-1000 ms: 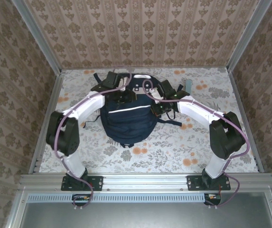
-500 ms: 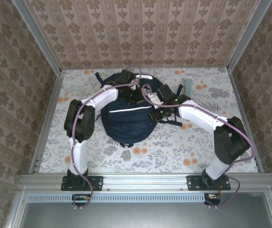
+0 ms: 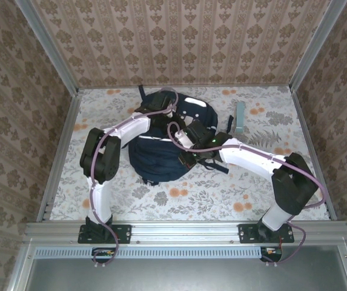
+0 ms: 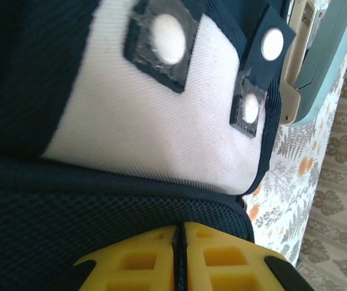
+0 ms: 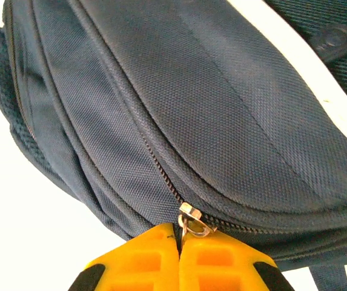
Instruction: Pack the student bag
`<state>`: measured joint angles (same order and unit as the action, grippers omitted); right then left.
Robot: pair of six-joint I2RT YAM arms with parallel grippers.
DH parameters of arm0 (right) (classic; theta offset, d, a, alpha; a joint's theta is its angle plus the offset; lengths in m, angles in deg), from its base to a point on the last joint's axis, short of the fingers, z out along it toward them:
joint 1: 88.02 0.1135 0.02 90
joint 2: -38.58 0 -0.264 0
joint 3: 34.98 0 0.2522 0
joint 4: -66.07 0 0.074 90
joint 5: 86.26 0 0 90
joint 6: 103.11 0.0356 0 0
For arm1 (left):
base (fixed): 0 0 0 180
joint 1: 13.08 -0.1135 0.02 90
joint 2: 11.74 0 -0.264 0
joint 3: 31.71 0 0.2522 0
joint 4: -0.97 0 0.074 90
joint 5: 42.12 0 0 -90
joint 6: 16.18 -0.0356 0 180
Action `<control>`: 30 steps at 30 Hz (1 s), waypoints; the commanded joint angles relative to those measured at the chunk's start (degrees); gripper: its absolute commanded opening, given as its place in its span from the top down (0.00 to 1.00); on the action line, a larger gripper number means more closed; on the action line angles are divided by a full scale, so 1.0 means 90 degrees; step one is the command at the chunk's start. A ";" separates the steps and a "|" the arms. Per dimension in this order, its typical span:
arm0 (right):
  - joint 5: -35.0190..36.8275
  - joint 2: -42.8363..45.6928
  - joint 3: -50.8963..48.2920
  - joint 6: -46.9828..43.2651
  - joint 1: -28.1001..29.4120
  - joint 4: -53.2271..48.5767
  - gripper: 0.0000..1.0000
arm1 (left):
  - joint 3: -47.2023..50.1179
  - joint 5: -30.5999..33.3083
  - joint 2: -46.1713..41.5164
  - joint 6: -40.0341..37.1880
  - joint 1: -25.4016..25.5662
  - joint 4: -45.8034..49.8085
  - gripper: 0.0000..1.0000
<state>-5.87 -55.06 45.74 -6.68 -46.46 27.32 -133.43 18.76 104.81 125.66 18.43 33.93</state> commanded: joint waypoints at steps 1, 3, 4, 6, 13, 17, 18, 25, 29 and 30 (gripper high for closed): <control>-0.0787 0.0054 -0.0117 0.0638 0.0226 0.0932 1.00 | 0.0218 0.0379 -0.0066 0.0480 -0.0052 -0.0659 0.85; -0.0688 0.0344 -0.0424 0.0987 0.0186 0.1345 0.96 | 0.0238 0.0338 -0.0285 0.0514 -0.0090 -0.0708 0.80; -0.0654 0.0539 -0.0607 0.1194 0.0114 0.1531 0.93 | 0.0259 0.0336 -0.0420 0.0495 -0.0107 -0.0706 0.77; -0.0537 0.0939 -0.0900 0.1600 -0.0096 0.1747 0.80 | 0.0344 0.0326 -0.0671 0.0447 -0.0158 -0.0645 0.72; -0.0721 0.2211 -0.1776 0.2705 -0.1109 0.1690 0.35 | 0.1297 0.0682 -0.1923 0.0002 -0.0211 -0.0340 0.55; -0.0346 0.2651 -0.2056 0.3328 -0.1504 0.1496 0.23 | 0.1888 0.1371 -0.2820 -0.0372 -0.0030 0.0218 0.48; -0.0318 0.2720 -0.2101 0.3493 -0.1605 0.1462 0.22 | 0.2020 0.1675 -0.3070 -0.0459 0.0066 0.0433 0.46; -0.0788 0.2584 -0.2157 0.4518 -0.1982 0.1598 0.17 | 0.2772 0.3071 -0.4151 -0.0403 0.0987 0.1245 0.43; -0.1257 0.2206 -0.2103 0.5224 -0.2087 0.1863 0.16 | 0.2798 0.3616 -0.4111 -0.0175 0.1746 0.1432 0.42; -0.1347 0.2097 -0.2086 0.5383 -0.2085 0.1954 0.17 | 0.2759 0.3753 -0.4020 -0.0115 0.1918 0.1472 0.43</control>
<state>-13.82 -33.93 26.61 34.98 -64.91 42.77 -108.80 46.04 67.87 123.34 32.81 43.72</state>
